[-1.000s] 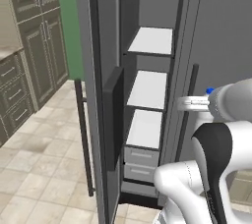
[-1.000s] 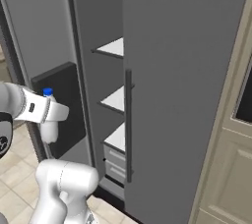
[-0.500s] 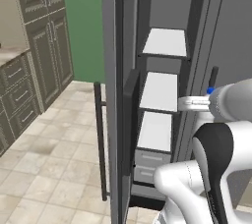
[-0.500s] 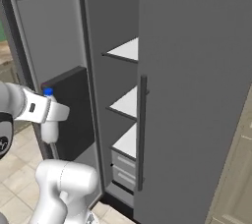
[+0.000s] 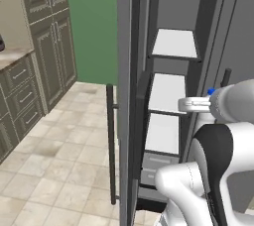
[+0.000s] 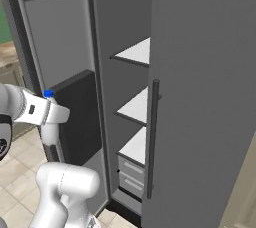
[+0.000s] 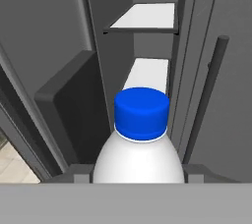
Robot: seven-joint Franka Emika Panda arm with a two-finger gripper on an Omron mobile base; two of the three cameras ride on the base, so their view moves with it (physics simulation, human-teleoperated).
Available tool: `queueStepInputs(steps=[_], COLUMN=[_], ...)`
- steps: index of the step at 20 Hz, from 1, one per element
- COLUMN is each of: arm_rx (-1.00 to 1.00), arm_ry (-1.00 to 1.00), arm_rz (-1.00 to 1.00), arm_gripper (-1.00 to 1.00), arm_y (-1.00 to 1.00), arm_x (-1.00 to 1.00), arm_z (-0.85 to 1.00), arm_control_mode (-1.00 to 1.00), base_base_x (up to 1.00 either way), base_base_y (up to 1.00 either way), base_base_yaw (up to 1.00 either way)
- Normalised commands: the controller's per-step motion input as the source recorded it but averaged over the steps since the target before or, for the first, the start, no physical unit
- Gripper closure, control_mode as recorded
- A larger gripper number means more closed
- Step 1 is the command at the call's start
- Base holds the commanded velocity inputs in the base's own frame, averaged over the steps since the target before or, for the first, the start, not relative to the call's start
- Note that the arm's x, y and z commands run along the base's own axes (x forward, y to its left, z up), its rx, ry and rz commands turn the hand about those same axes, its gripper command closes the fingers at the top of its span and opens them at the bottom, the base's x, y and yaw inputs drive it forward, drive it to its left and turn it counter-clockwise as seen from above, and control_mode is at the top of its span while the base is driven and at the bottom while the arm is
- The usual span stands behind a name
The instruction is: Take the bottled waters from the counter and place them in the freezer to freeze. Close the freezer door after placing the bottles.
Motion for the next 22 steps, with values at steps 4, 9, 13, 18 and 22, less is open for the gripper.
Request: queueStepInputs(steps=[4,9,13,18,22], arm_rx=[0.00,0.00,0.00,0.00,0.00], arm_ry=[0.00,0.00,0.00,0.00,0.00], arm_rz=[0.00,0.00,0.00,0.00,0.00], arm_gripper=[1.00,1.00,1.00,1.00,1.00], arm_y=[0.00,0.00,0.00,0.00,0.00], arm_x=[0.00,0.00,0.00,0.00,0.00], arm_z=[0.00,0.00,0.00,0.00,0.00], arm_control_mode=[1.00,1.00,1.00,1.00,1.00], base_base_x=[0.35,0.42,0.50,0.40,0.64], base_base_y=[0.00,0.00,0.00,0.00,0.00], base_base_yaw=[0.00,0.00,-0.01,-0.04,-0.02])
